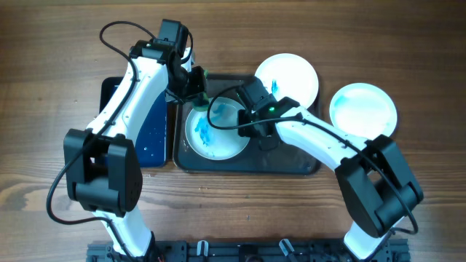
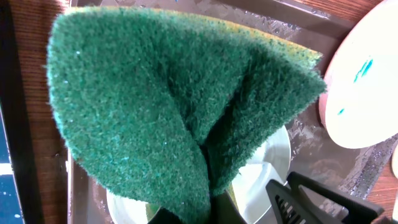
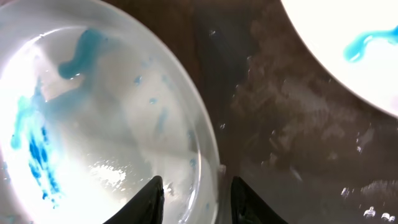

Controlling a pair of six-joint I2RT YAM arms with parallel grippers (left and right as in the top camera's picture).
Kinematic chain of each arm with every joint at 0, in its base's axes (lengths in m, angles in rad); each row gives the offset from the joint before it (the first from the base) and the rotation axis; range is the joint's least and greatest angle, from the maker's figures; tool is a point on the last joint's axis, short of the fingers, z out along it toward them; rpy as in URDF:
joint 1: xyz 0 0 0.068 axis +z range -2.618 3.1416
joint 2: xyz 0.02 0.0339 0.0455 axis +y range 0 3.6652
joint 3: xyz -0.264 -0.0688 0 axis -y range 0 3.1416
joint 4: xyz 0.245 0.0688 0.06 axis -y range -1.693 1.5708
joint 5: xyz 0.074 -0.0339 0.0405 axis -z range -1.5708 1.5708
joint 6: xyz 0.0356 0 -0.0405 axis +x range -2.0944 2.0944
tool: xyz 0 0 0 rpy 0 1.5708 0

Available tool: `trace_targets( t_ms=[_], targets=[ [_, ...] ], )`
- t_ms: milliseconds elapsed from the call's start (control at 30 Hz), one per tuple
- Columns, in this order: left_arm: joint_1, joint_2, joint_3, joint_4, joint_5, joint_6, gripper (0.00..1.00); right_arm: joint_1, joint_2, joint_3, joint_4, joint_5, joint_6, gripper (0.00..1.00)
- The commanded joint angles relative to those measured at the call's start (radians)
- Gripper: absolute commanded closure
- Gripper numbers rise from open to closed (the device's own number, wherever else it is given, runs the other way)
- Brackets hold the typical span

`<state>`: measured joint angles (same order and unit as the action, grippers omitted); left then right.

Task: Clean dirty plates on tray and stack at the side
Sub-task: 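Grasp the lower-right plate rim with right gripper, drag it left, then scrub the second plate with the sponge in left gripper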

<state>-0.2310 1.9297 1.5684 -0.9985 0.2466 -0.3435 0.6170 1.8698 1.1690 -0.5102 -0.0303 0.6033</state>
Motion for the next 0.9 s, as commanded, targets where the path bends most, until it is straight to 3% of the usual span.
trace_targets(
  t_ms=[0, 100, 233, 533, 667, 867],
  targets=[
    [-0.001, -0.016, -0.012, 0.003, -0.012, -0.013, 0.96, -0.017, 0.074, 0.024, 0.010, -0.066, -0.055, 0.65],
    [-0.001, -0.016, -0.031, -0.001, -0.012, -0.015, 0.96, -0.018, 0.105, 0.024, 0.024, -0.084, -0.055, 0.66],
    [-0.007, -0.016, -0.090, 0.015, -0.008, -0.058, 0.96, -0.022, 0.105, 0.024, 0.033, -0.084, -0.051, 0.96],
    [-0.054, -0.016, -0.319, 0.116, -0.013, -0.058, 0.96, -0.024, 0.105, 0.024, 0.027, -0.084, -0.049, 0.96],
    [-0.056, -0.016, -0.439, 0.165, -0.021, -0.119, 0.96, -0.048, 0.105, 0.021, 0.017, -0.107, -0.021, 0.96],
    [-0.063, -0.016, -0.520, 0.193, -0.031, -0.112, 0.96, -0.067, 0.106, 0.020, 0.017, -0.153, -0.020, 0.96]
  ],
)
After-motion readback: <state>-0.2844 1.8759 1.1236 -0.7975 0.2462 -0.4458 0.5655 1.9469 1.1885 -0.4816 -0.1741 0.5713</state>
